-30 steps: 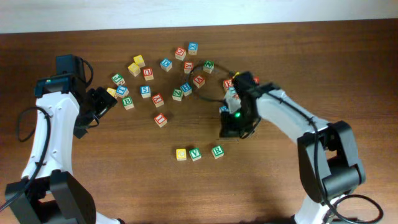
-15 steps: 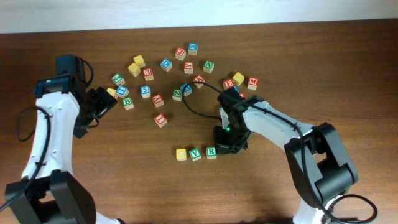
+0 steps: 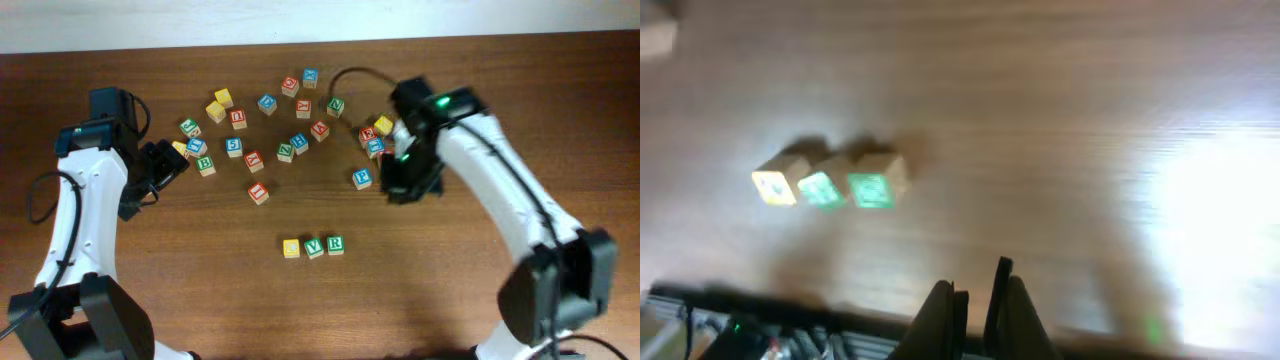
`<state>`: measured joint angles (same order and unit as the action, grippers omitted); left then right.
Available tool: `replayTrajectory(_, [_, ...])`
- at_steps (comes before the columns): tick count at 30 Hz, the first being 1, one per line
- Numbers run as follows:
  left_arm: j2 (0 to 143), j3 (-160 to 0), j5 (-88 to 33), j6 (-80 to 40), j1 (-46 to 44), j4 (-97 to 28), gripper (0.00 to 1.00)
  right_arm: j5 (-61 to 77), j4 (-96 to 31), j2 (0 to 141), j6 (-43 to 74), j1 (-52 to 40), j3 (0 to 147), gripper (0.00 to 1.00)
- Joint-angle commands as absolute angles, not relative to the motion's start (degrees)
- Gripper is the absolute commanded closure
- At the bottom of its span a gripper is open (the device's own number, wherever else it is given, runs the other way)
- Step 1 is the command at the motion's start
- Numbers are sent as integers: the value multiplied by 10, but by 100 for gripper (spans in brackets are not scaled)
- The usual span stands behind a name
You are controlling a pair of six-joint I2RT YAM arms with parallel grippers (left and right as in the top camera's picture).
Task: Spell out CVPR
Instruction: 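Withdraw right gripper to the right side of the table, then reach left gripper into the pile and grasp the red A block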
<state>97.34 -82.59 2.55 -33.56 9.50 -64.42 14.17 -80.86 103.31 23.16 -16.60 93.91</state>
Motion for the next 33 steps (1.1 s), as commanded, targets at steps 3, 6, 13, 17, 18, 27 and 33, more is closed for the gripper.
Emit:
replayTrajectory(3, [969, -825, -41, -251, 95, -624, 1, 1, -882, 1006, 141, -45, 1042, 4])
replayTrajectory(6, [969, -825, -97, -182, 87, -614, 0, -32, -881, 1006, 112, 59, 1042, 2])
replayTrajectory(13, [969, -825, -50, -145, -32, -577, 1, 28, -877, 1006, 114, 136, 1042, 2])
replayTrajectory(17, [969, -825, -24, -153, -40, -572, 0, 28, -877, 1006, 114, 135, 1042, 2])
replayTrajectory(18, [969, -825, -14, -169, -40, -573, 0, 28, -877, 1006, 114, 135, 1042, 2])
replayTrajectory(27, [969, -825, 91, -255, -26, -586, 1, 28, -877, 1006, 114, 135, 1042, 2])
replayTrajectory(33, [969, -825, 10, -306, 59, -592, 0, 28, -877, 1006, 114, 135, 1042, 2])
